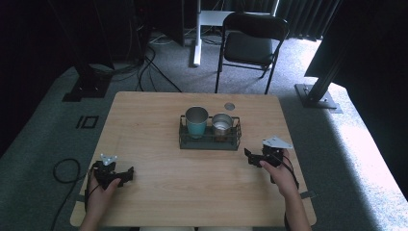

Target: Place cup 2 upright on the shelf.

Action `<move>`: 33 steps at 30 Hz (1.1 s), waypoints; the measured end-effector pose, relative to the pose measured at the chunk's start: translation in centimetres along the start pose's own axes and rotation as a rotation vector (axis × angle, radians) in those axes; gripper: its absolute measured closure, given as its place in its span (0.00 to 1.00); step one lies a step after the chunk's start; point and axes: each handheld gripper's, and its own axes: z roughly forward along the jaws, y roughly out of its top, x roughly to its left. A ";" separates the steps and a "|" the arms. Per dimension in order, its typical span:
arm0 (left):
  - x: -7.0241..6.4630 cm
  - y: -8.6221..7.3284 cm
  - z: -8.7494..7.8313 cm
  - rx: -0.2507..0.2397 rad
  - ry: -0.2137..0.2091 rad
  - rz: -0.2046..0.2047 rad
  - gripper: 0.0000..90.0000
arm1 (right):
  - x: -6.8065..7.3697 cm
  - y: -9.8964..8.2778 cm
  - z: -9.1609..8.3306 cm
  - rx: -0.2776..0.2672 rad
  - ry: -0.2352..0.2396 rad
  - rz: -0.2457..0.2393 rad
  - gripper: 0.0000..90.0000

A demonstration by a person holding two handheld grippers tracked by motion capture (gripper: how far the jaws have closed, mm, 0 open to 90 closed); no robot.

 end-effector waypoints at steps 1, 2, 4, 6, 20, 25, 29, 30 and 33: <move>0.0 0.0 0.0 0.000 0.000 0.000 0.03 | 0.0 -0.2 -0.1 0.001 0.003 0.000 0.13; 0.0 0.0 0.0 0.000 0.000 0.000 0.03 | 0.0 -0.3 -0.2 0.003 0.003 -0.001 0.12; 0.0 0.0 0.0 0.000 0.000 0.000 0.03 | -0.1 -0.7 -0.3 0.009 0.001 0.003 0.12; 0.0 0.0 0.0 0.001 0.000 0.001 0.03 | -0.1 -1.0 -0.5 0.010 -0.007 0.018 0.13; 0.0 0.0 0.0 0.000 0.000 0.000 0.03 | -0.3 -3.2 -1.1 0.050 -0.035 0.042 0.12; 0.0 0.0 0.0 0.000 0.000 0.000 0.03 | -0.4 -4.0 -1.7 0.077 -0.072 0.070 0.12; 0.0 0.0 0.0 0.000 0.000 0.000 0.03 | -0.6 -4.6 -1.9 0.100 -0.107 0.091 0.12; 0.0 0.0 0.0 0.000 0.000 0.000 0.03 | -0.6 -4.7 -2.0 0.105 -0.116 0.098 0.12; 0.0 0.0 0.0 0.000 0.000 0.000 0.03 | -0.9 -5.2 -2.0 0.120 -0.139 0.117 0.12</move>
